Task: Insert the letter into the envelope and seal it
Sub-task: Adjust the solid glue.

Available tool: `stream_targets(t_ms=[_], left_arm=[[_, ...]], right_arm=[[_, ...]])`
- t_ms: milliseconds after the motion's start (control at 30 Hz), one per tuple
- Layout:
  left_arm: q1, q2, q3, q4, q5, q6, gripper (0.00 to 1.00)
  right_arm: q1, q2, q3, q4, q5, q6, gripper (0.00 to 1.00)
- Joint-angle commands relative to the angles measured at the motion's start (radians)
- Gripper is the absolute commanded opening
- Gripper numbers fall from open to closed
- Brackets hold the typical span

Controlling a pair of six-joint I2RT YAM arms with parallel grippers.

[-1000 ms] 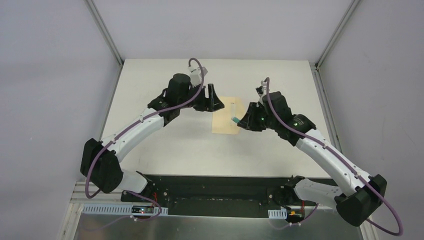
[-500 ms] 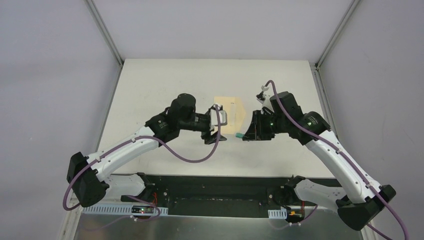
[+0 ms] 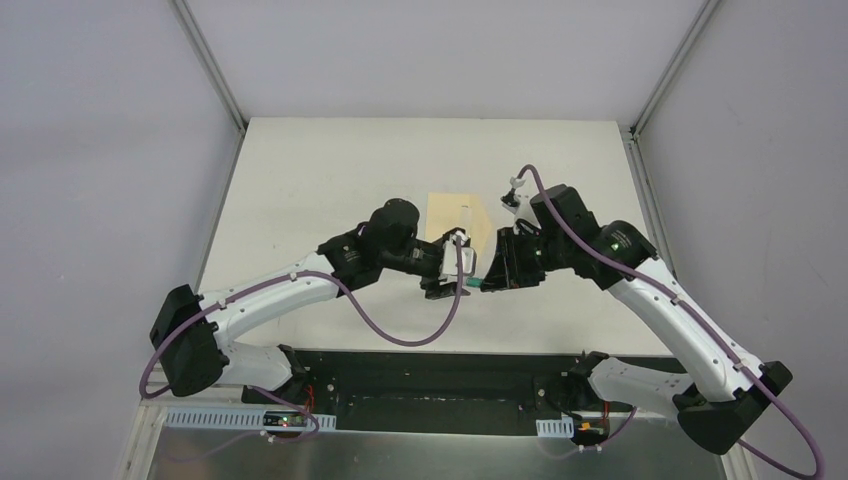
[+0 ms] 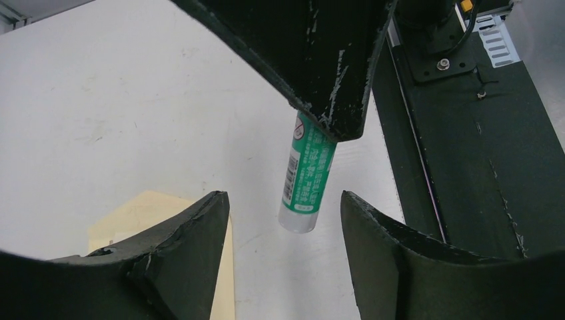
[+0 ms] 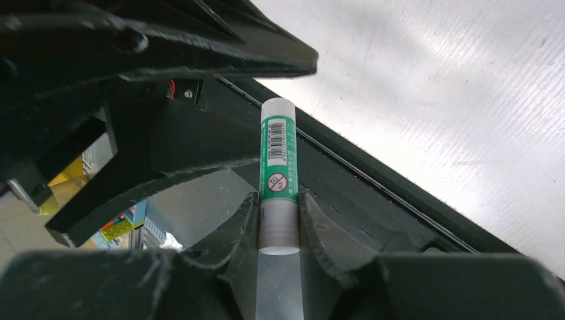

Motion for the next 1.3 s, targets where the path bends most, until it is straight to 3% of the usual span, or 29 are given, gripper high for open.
stream_targets(t_ms=[0, 367, 867, 1033, 1133, 1200, 1267], left_arm=[[-0.023, 0.007, -0.008, 0.078, 0.037, 0.019, 0.63], [-0.034, 0.005, -0.056, 0.191, 0.058, -0.049, 0.56], [-0.046, 0.014, -0.075, 0.239, 0.068, -0.080, 0.37], [-0.047, 0.024, -0.072, 0.249, 0.075, -0.097, 0.25], [-0.047, 0.033, -0.066, 0.237, 0.076, -0.105, 0.11], [-0.047, 0.040, -0.059, 0.220, 0.071, -0.116, 0.00], [-0.048, 0.048, -0.057, 0.218, 0.051, -0.143, 0.00]], right_arm=[[0.008, 0.003, 0.064, 0.005, -0.006, 0.006, 0.00], [0.016, 0.032, 0.079, 0.011, -0.015, 0.004, 0.00], [0.016, 0.044, 0.070, 0.022, -0.017, 0.015, 0.00], [0.017, 0.045, 0.063, 0.032, -0.014, 0.023, 0.00], [0.017, 0.041, 0.062, 0.037, -0.005, 0.030, 0.10], [0.016, 0.033, 0.067, 0.038, 0.014, 0.036, 0.27], [0.016, 0.021, 0.070, 0.038, 0.040, 0.040, 0.39]])
